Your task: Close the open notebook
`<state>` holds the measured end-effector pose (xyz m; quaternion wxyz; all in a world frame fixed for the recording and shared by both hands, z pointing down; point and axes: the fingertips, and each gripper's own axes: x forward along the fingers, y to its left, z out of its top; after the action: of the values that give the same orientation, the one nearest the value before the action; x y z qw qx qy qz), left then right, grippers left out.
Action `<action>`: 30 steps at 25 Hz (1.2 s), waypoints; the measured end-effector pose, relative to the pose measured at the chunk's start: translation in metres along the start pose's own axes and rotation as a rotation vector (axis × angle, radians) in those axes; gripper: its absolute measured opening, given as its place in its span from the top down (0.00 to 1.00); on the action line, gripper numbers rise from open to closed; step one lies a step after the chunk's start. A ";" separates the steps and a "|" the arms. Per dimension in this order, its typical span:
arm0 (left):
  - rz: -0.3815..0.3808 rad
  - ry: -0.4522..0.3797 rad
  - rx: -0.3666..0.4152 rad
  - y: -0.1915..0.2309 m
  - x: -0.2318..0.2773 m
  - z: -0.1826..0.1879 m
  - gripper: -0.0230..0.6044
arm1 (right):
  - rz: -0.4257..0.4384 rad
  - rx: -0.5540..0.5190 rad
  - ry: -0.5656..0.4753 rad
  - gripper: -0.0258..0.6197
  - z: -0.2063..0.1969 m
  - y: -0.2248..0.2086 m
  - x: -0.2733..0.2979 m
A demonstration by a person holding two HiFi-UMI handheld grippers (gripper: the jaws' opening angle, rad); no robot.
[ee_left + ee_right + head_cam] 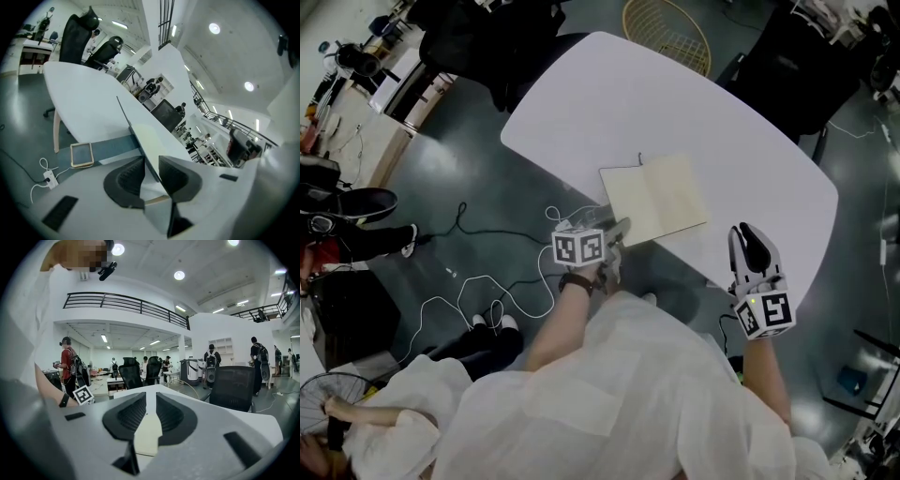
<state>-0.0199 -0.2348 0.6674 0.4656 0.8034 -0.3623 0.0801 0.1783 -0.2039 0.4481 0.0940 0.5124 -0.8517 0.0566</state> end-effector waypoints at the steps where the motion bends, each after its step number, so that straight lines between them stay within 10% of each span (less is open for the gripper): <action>1: 0.000 -0.003 0.022 -0.007 0.001 0.007 0.83 | -0.003 0.000 -0.003 0.85 0.001 -0.001 -0.002; 30: -0.154 0.126 0.211 -0.143 0.103 0.036 0.66 | -0.152 0.039 -0.042 0.85 0.004 -0.058 -0.056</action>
<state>0.1412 -0.2725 0.5970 0.4053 0.8667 -0.2592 0.1320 0.2547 -0.1832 0.4324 0.0702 0.5783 -0.8109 0.0554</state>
